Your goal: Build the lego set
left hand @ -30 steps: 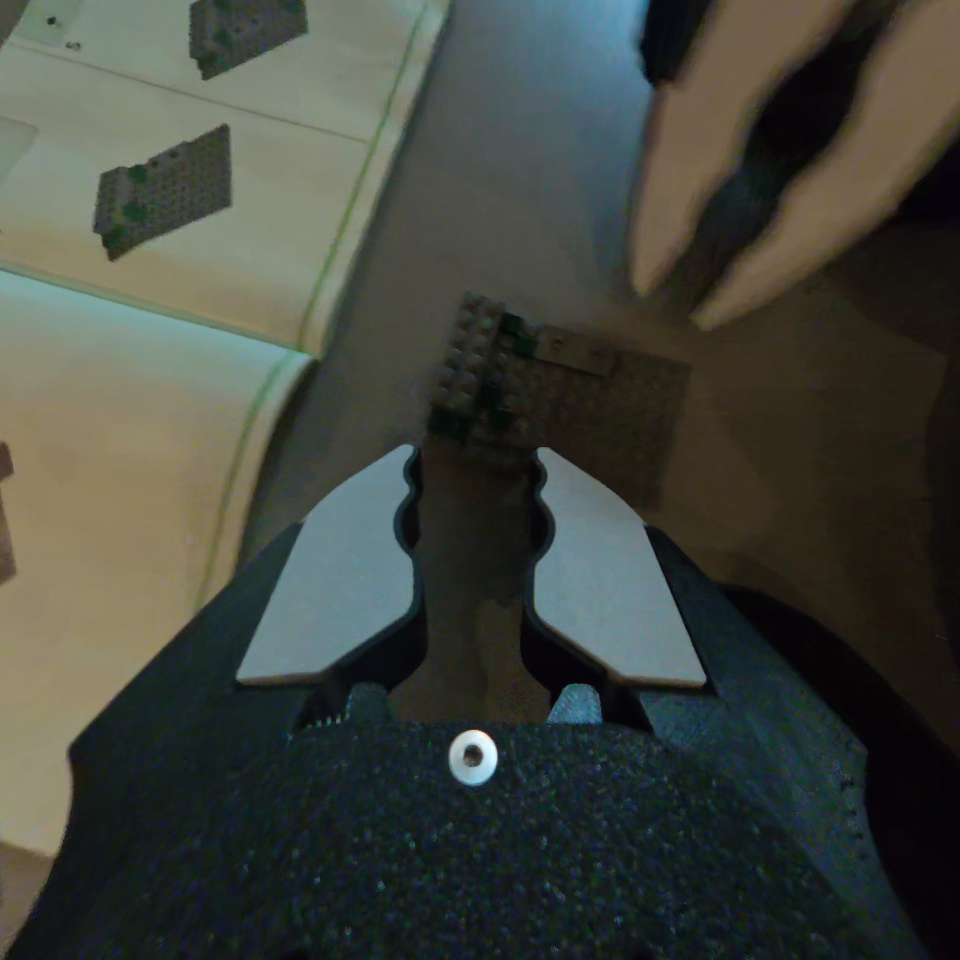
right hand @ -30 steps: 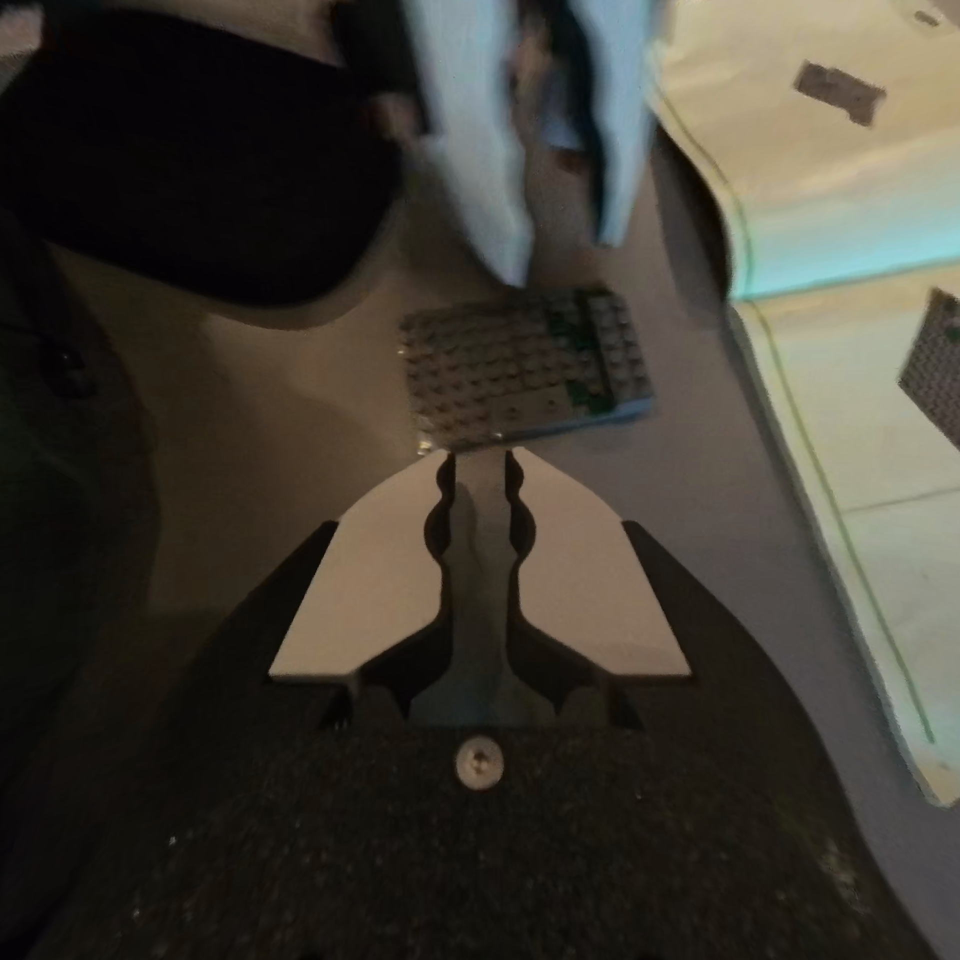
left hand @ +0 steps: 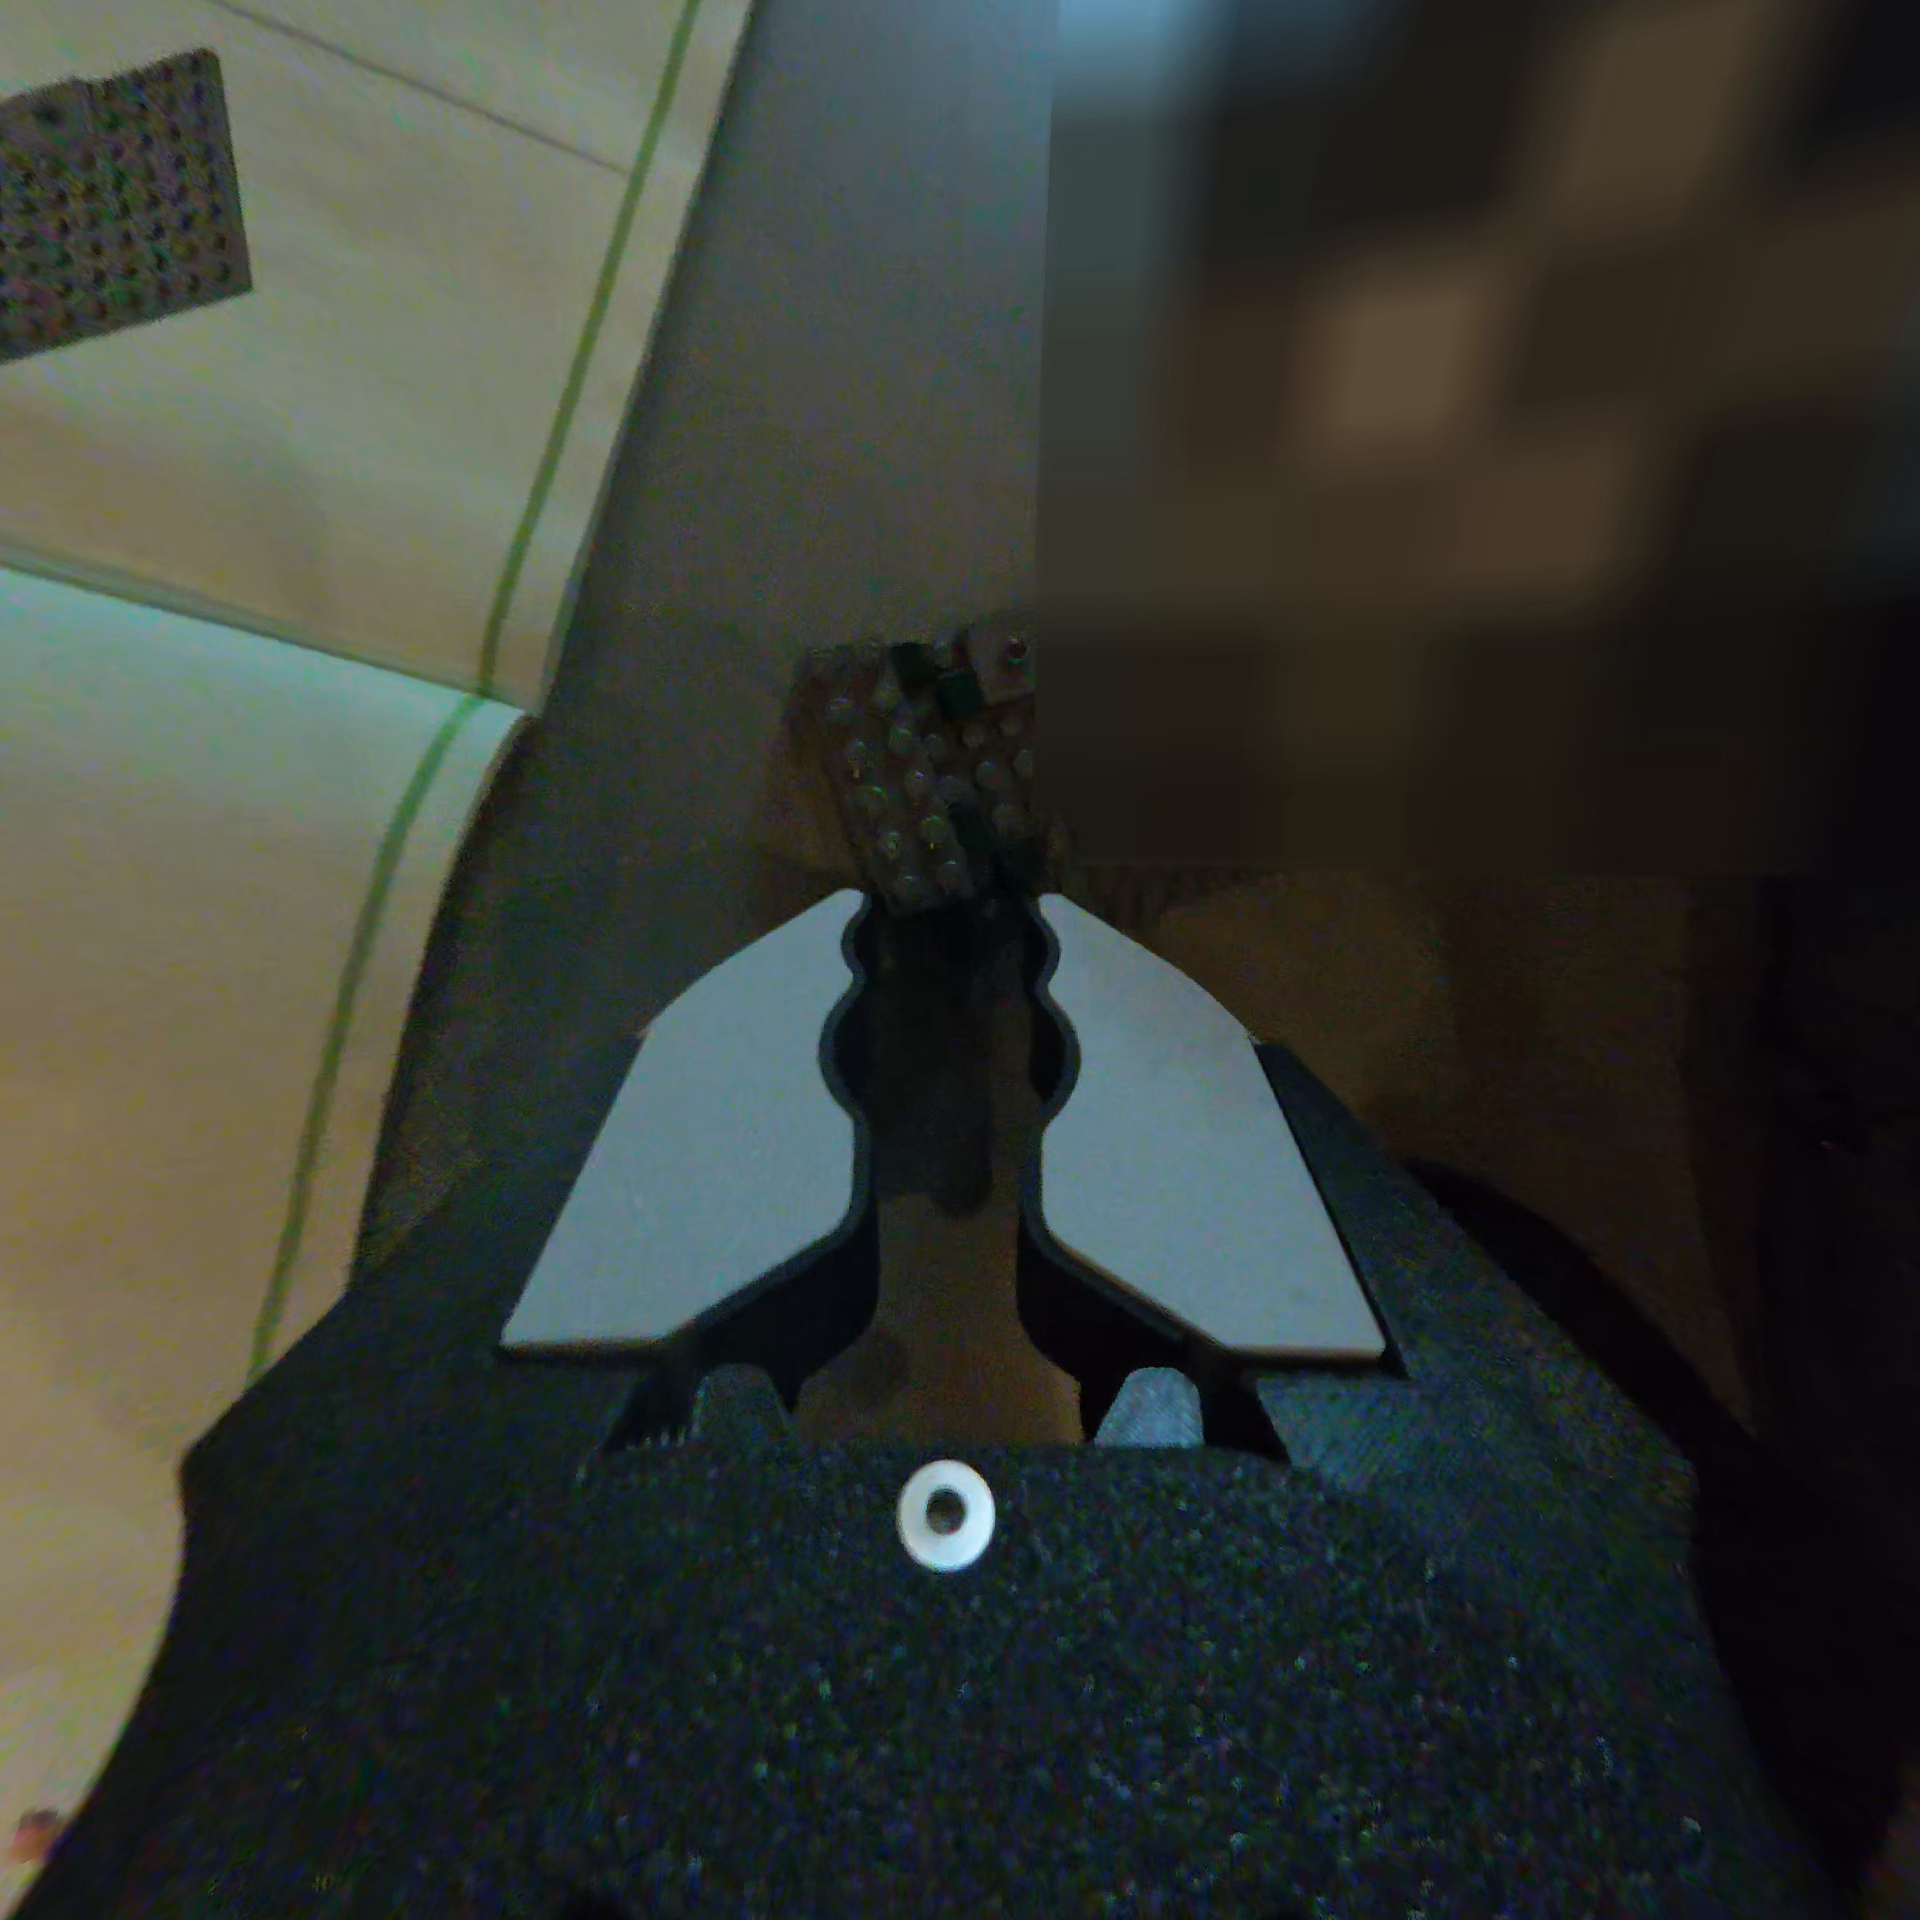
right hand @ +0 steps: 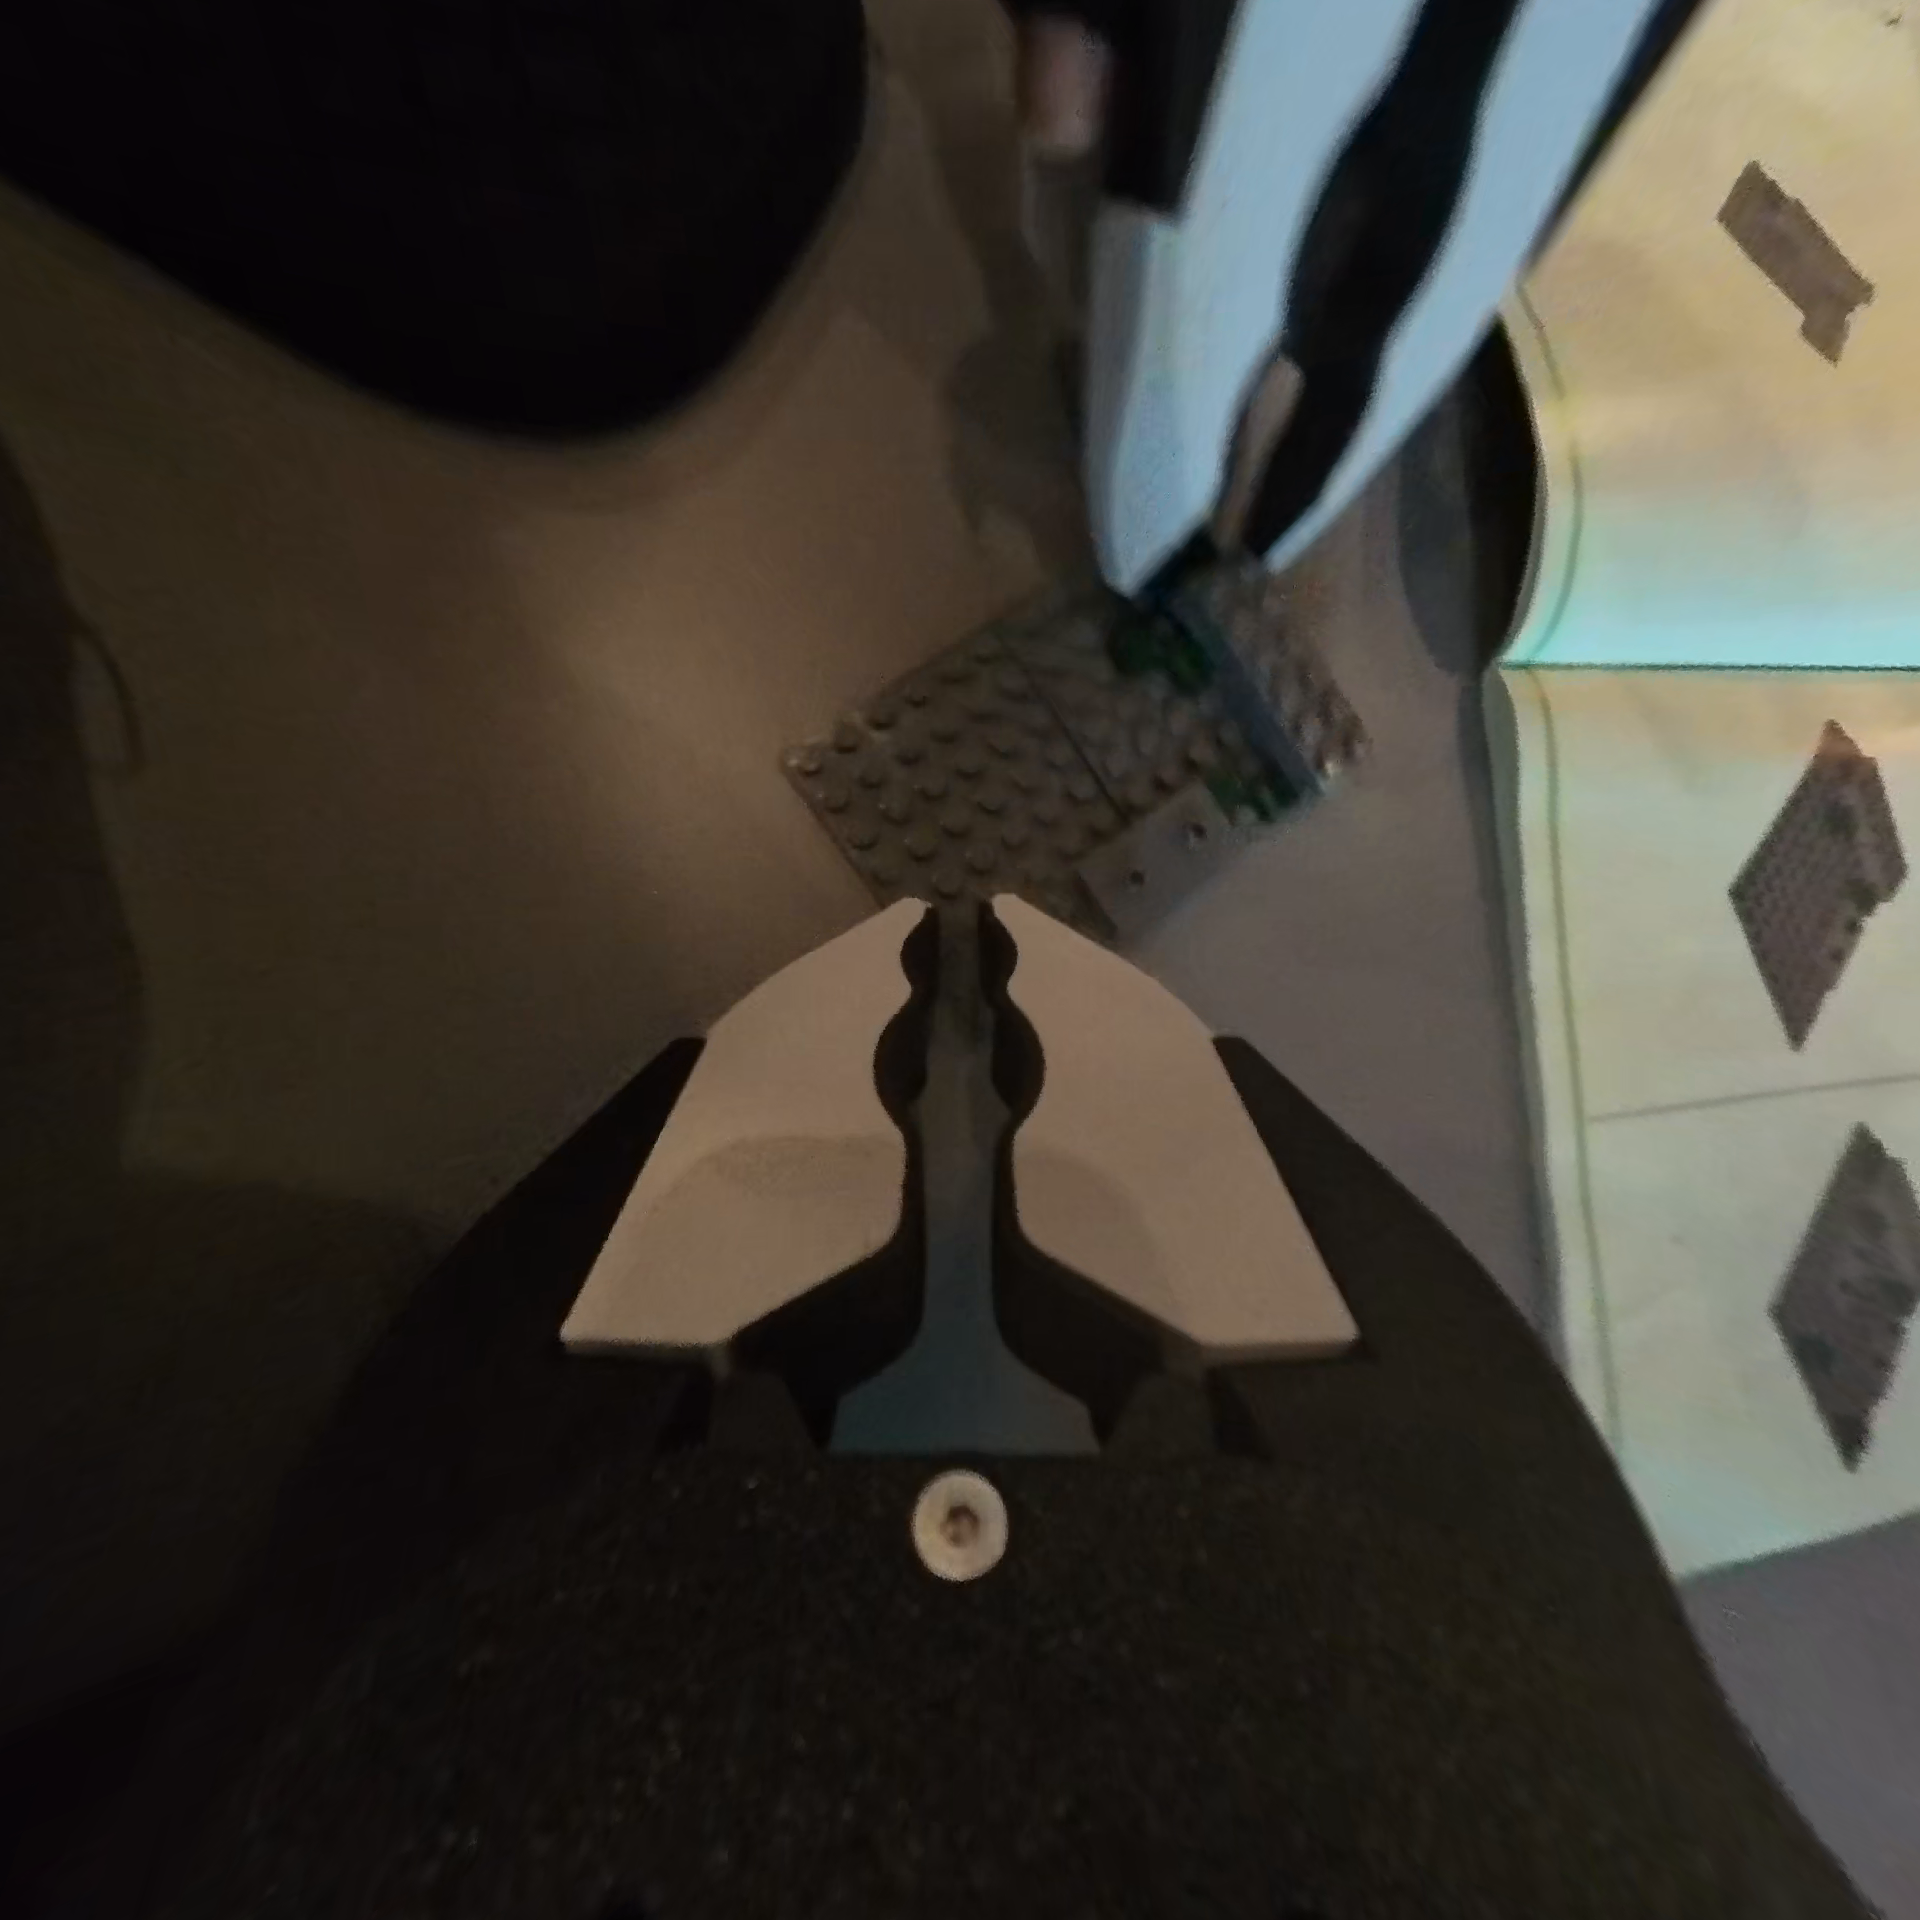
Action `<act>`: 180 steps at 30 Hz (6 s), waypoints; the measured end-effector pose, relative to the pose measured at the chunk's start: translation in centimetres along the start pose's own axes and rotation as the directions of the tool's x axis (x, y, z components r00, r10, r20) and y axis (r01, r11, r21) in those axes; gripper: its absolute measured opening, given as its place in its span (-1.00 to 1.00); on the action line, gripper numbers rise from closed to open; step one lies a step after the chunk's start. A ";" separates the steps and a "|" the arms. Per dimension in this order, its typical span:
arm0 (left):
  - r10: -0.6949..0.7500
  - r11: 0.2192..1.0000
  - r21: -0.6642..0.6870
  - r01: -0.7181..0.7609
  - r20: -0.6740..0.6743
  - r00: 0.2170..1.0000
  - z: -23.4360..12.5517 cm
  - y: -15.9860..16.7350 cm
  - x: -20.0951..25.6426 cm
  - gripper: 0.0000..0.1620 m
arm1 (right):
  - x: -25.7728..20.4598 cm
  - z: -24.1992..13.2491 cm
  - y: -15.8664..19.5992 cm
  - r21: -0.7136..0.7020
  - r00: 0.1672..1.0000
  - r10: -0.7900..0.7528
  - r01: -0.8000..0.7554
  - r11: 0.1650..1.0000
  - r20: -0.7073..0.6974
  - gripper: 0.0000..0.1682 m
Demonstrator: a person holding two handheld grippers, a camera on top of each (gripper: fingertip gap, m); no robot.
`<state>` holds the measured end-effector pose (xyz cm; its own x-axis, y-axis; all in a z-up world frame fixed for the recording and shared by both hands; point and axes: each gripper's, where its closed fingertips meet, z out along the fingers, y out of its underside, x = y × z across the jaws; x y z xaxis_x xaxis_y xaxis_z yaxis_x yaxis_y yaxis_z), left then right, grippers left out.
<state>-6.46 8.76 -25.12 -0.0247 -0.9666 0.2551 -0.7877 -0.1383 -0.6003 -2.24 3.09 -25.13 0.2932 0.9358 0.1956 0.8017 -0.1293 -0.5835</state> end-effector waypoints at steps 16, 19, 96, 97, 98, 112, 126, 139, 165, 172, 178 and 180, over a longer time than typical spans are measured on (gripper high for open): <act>-0.047 0.999 -0.003 0.047 -0.046 0.998 1.0 1.1 6.1 -0.62 | 2.8 -2.4 2.0 0.080 0.976 -0.038 0.021 0.997 0.216 -0.88; -0.034 0.999 0.013 0.034 -0.013 0.999 0.2 1.1 5.9 -0.55 | 3.3 -3.1 1.7 0.089 0.984 -0.008 -0.008 0.996 0.178 -0.82; 0.300 0.951 0.036 -0.307 0.134 0.944 1.8 0.0 3.2 -0.14 | 1.5 -0.9 2.6 -0.023 0.990 0.122 -0.120 0.992 0.076 0.03; 0.300 0.951 0.039 -0.307 0.135 0.944 1.7 0.0 3.2 -0.14 | 1.5 -0.9 2.6 -0.013 0.989 0.113 -0.112 0.994 0.094 -0.12; 0.298 0.951 0.042 -0.306 0.136 0.945 1.6 0.1 3.2 -0.14 | 1.5 -0.9 2.5 -0.002 0.988 0.108 -0.109 0.994 0.112 -0.23; 0.295 0.950 0.057 -0.308 0.170 0.940 0.9 -0.3 2.9 -0.14 | 4.5 -2.0 2.6 0.017 0.999 0.009 -0.009 1.000 0.037 -0.29; 0.278 0.939 0.131 -0.317 0.251 0.927 -0.6 -1.5 2.9 -0.15 | 7.8 0.7 3.0 -0.059 0.959 -0.038 0.056 0.997 0.281 -0.16; 0.258 0.946 0.143 -0.291 0.212 0.943 0.5 -1.7 3.1 -0.15 | 5.7 -1.2 3.3 -0.006 0.972 0.003 -0.001 1.000 0.234 -0.23; 0.026 0.917 0.398 0.022 -0.115 0.993 -1.7 -6.1 5.9 -0.15 | 0.9 -5.6 -4.6 0.266 0.787 -0.369 0.541 0.798 -0.494 -0.82; 0.043 0.897 0.441 0.017 -0.126 0.991 -2.8 -6.8 6.4 -0.20 | 0.6 -6.2 -5.1 0.246 0.754 -0.415 0.590 0.769 -0.510 -0.93; 0.164 0.907 0.389 -0.162 0.028 0.986 -3.1 -6.0 6.3 -0.13 | 1.0 -6.4 -4.6 0.356 0.869 -0.297 0.443 0.823 -0.396 -0.95; 0.211 0.896 0.384 -0.221 0.068 0.975 -3.1 -5.9 6.6 -0.17 | 1.1 -6.6 -4.6 0.440 0.939 -0.204 0.313 0.842 -0.276 -0.95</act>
<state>-3.86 3.90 -17.52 -0.1485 -0.9864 0.0700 -0.4641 0.0070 -0.8858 -2.14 2.56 -17.01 0.2556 0.8146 0.5207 0.5376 0.3279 -0.7768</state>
